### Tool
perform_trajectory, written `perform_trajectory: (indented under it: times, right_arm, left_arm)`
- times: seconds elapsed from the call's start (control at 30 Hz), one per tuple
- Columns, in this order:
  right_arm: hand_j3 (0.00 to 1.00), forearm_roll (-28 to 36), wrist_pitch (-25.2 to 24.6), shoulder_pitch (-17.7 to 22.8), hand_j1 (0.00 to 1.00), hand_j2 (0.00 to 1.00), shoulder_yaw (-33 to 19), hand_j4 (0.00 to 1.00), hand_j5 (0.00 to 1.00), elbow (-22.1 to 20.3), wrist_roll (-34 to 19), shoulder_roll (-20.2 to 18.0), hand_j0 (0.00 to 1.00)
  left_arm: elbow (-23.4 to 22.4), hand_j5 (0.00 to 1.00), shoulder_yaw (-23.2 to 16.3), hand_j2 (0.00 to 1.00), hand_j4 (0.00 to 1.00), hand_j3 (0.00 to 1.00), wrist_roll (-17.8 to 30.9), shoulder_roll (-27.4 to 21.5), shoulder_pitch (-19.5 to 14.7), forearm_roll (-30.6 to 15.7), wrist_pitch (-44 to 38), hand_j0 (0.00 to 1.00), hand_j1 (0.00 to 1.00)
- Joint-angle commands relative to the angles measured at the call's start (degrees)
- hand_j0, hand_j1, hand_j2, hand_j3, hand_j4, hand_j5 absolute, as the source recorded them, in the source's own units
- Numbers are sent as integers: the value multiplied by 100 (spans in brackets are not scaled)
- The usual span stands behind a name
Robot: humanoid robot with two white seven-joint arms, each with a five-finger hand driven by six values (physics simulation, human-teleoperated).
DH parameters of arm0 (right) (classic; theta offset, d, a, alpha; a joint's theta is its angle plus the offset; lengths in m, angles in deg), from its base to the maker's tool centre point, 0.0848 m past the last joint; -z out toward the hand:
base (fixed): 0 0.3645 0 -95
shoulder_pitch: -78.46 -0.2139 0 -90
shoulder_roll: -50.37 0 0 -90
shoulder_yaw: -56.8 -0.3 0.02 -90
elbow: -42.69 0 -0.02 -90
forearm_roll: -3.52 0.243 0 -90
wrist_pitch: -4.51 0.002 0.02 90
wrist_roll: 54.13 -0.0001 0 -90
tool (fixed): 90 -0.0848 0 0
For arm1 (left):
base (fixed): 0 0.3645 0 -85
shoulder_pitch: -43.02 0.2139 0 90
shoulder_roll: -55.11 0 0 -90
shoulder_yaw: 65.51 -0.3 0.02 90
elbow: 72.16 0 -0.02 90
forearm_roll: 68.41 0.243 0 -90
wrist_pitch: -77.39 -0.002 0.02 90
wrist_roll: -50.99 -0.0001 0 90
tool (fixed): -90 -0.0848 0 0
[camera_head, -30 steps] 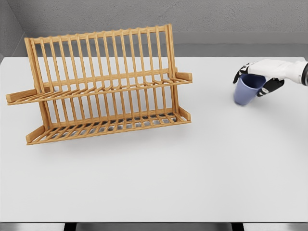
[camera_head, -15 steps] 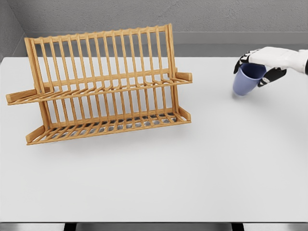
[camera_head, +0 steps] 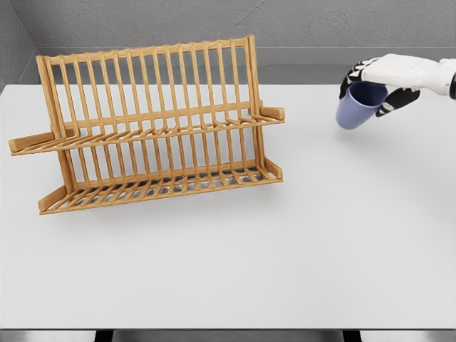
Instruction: Right arm put cup on second shelf
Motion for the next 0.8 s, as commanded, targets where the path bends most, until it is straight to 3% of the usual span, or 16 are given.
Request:
perform_trajectory:
  times: [0.0, 0.4, 0.77]
  right_arm:
    - [60, 37, -24, 0, 60, 60, -15, 60, 60, -173, 4, -28, 60]
    - [60, 37, -15, -44, 60, 60, -235, 60, 60, -665, 4, -1, 60]
    - [60, 37, -24, -97, 60, 60, -402, 60, 60, -1412, 4, 16, 60]
  left_arm:
    - [0, 100, 0, 100, 100, 100, 1, 0, 0, -2, 0, 100, 100]
    - [0, 100, 0, 100, 100, 100, 1, 0, 0, -2, 0, 100, 100]
    - [0, 100, 0, 100, 100, 100, 1, 0, 0, -2, 0, 100, 100]
